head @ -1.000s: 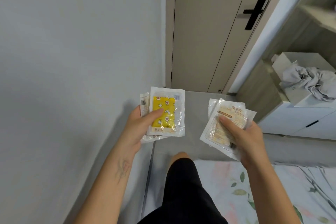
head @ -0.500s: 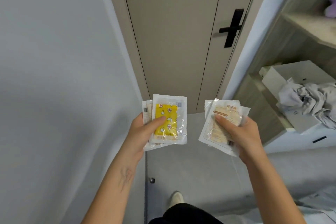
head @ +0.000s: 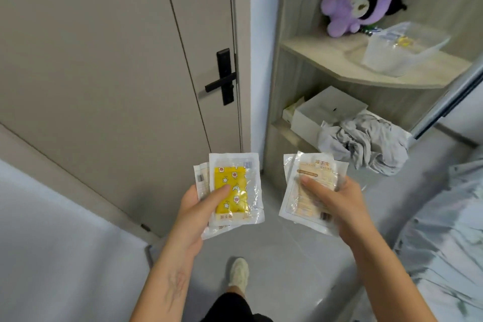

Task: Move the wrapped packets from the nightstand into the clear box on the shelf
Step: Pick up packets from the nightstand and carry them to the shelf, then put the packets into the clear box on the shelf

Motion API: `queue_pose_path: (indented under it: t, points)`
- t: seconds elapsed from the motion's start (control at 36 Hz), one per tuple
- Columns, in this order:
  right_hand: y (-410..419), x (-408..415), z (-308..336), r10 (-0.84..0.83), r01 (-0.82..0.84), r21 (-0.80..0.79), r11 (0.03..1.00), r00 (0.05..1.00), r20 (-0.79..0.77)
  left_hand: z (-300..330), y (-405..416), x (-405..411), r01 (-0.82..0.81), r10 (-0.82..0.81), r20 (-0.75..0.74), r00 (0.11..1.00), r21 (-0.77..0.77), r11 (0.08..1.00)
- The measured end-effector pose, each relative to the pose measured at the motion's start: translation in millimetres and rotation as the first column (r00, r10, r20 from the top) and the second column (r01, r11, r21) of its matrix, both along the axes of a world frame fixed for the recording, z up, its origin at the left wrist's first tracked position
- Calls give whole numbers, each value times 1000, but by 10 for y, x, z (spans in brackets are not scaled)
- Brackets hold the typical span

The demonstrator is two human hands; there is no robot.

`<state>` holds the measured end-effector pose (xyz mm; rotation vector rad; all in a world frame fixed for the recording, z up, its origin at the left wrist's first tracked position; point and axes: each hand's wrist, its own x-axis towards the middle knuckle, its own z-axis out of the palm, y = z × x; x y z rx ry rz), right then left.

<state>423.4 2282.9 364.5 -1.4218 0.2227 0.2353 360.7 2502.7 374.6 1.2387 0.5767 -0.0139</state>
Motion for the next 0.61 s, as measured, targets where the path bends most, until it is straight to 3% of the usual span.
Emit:
queue_pose_path:
  t: [0.22,0.39,0.61]
  points:
    - [-302,884,120,-208,210,-32,977,976,62,-32,-260,1477,233,-233,16,972,-29,972]
    - [-533,1479,311,-314,317,-17,948,944,101,126,-658,2438,441,-440,41,897,-14,897]
    - [-1068,2049,374,-334,336,9,942,935,117,210,-1479,3256,581,-581,79,810,27,814]
